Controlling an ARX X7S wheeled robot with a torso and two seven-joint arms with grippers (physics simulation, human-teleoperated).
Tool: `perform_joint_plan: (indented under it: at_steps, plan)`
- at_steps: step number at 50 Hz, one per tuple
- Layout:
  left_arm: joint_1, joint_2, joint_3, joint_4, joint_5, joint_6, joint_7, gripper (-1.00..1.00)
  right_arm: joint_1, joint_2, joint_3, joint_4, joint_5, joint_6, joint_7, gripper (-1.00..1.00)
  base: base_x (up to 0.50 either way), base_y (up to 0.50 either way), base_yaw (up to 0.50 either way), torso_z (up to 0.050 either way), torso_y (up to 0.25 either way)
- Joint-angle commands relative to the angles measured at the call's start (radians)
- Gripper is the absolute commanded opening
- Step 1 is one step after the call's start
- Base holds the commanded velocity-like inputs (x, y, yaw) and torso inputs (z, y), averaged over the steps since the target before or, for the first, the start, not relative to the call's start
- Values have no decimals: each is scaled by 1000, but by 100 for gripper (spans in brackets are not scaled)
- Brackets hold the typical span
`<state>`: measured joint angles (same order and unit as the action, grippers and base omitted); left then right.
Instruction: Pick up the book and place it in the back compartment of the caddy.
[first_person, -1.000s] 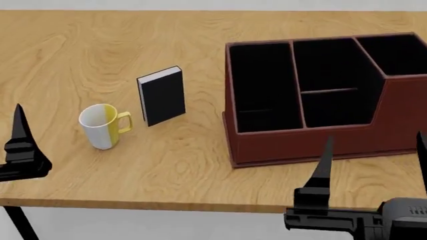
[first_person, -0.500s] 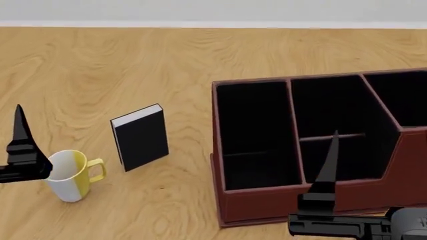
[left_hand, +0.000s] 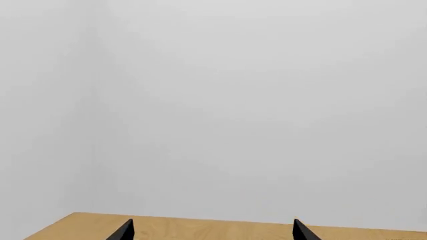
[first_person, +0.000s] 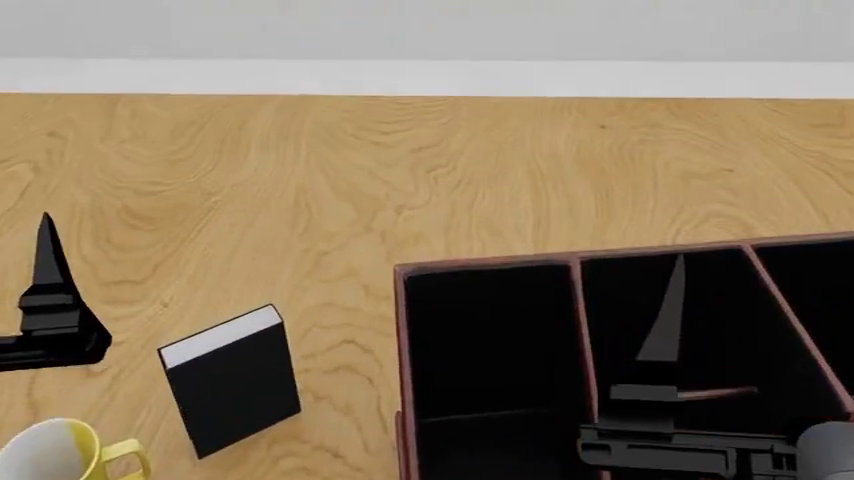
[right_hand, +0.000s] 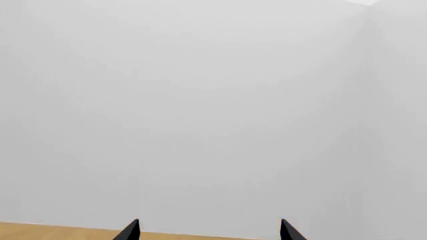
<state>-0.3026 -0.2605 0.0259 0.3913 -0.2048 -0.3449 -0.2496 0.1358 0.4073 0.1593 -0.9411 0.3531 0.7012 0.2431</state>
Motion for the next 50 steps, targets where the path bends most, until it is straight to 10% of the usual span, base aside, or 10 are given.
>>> perform_joint_plan:
  at_steps: [1,50]
  plan:
    - [7,-8,8,15,-3,-4,0,100,12,26,-51,-17,-51,12,38,100,0,0,0,0,0]
    - [8,-31,38,6,4,11,-15,100,24,45,-65,-39,-31,33,78,100,0,2,148,0,0]
